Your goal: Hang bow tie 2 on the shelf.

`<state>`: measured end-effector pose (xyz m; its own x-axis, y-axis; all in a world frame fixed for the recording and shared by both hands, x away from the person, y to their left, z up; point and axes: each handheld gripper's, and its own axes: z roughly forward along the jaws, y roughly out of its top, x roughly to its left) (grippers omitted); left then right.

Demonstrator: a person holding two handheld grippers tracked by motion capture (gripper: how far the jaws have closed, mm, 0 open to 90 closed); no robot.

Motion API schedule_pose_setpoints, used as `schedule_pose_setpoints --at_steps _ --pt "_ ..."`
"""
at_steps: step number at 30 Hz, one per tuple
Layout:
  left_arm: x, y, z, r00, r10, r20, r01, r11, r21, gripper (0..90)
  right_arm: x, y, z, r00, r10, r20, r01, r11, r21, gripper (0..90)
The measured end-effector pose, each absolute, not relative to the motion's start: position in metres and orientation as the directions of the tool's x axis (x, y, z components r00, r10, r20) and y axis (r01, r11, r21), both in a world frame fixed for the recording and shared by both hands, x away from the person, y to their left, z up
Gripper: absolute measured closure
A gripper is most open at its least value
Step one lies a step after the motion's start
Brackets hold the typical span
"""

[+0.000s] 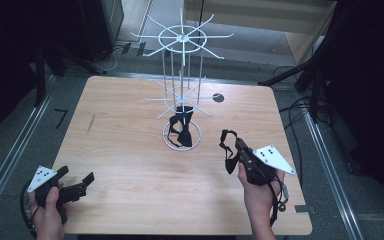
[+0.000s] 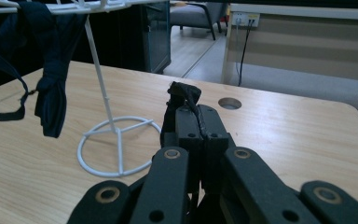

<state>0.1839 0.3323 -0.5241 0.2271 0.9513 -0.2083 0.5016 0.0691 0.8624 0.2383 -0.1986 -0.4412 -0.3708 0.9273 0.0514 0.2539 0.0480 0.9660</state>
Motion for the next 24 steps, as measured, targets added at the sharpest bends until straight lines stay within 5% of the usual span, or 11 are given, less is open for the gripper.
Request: schedule_pose_setpoints --at_steps 24 --pt "0.184 0.333 -0.524 0.226 0.951 -0.213 0.502 0.074 0.862 0.0 0.257 -0.166 -0.402 -0.398 0.916 0.052 0.216 0.039 0.976 90.0"
